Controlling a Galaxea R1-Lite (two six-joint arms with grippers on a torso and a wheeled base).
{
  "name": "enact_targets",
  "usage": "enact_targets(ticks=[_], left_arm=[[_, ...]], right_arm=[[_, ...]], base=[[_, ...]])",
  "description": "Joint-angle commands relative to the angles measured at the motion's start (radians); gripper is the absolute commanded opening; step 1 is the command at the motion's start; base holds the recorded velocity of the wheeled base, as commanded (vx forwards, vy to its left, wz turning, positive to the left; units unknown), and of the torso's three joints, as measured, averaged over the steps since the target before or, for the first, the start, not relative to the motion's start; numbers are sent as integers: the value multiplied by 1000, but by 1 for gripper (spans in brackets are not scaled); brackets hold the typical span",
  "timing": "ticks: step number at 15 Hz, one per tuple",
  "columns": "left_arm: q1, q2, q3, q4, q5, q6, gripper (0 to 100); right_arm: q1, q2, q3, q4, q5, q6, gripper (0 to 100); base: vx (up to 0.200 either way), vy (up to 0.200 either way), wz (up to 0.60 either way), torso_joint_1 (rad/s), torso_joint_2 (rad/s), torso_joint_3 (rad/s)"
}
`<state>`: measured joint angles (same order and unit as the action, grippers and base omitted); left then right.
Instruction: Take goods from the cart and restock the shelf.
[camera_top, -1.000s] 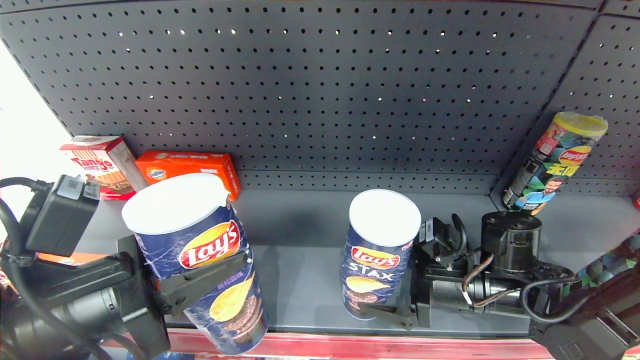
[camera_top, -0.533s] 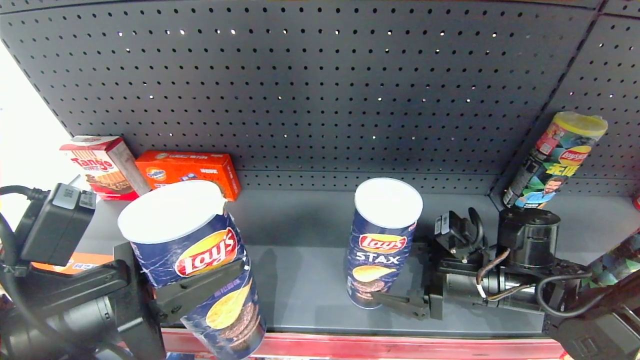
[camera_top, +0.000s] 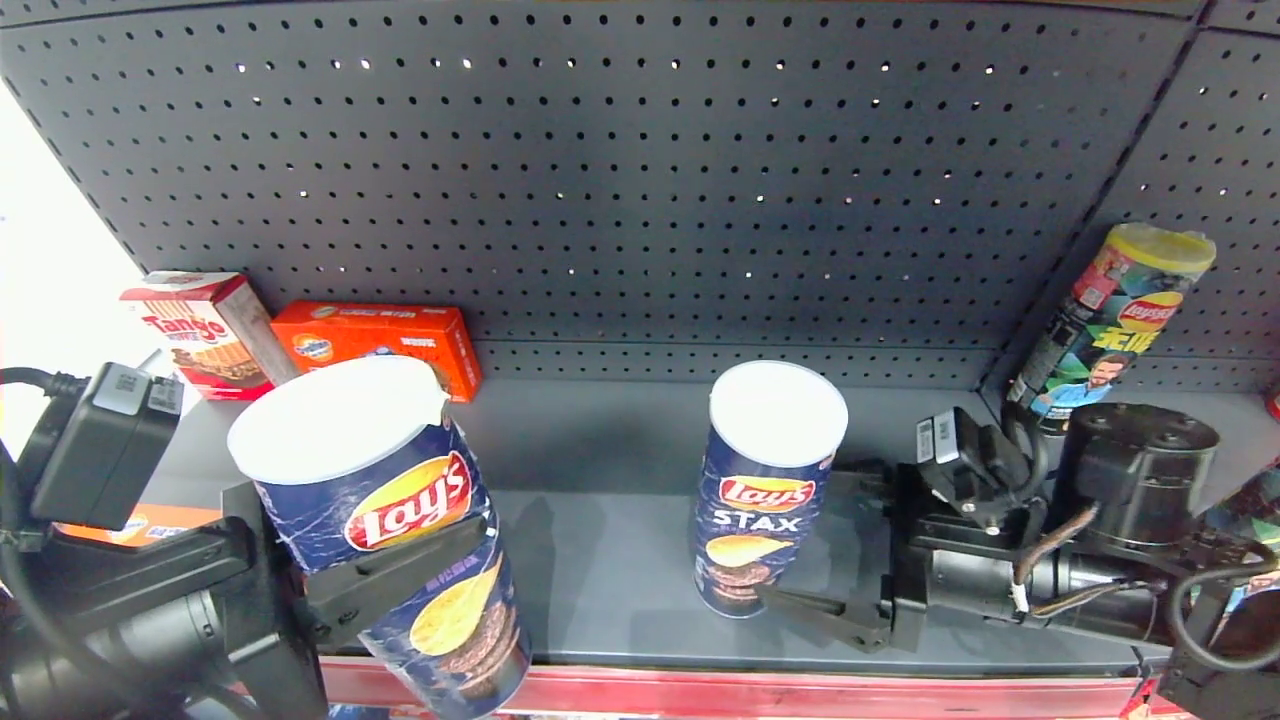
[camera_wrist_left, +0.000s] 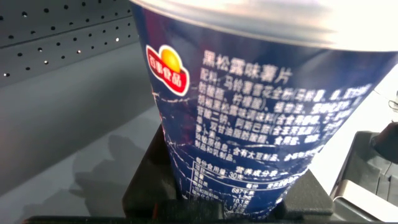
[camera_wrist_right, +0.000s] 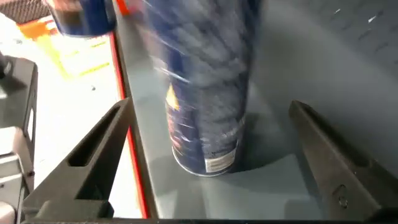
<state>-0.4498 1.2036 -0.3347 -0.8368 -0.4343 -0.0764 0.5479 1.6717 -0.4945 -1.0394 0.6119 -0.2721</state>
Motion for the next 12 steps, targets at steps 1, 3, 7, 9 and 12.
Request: enact_targets(ticks=[1, 3, 7, 9, 12], left_arm=[[0, -7, 3, 1, 0, 0, 0], [-1, -7, 2, 1, 0, 0, 0], [-1, -10, 0, -1, 0, 0, 0], [-1, -10, -1, -1, 0, 0, 0], [-3, -10, 0, -1, 0, 0, 0]], right_arm=[[0, -158, 31, 28, -20, 4, 100], [3, -277, 65, 94, -69, 4, 100], [7, -566, 86, 343, -179, 4, 100], [6, -727, 105, 512, -264, 4, 100], [-6, -974, 231, 702, -411, 28, 100]], base=[[0, 0, 0, 0, 0, 0], [0, 0, 0, 0, 0, 0], [0, 0, 0, 0, 0, 0], [0, 0, 0, 0, 0, 0], [0, 0, 0, 0, 0, 0]])
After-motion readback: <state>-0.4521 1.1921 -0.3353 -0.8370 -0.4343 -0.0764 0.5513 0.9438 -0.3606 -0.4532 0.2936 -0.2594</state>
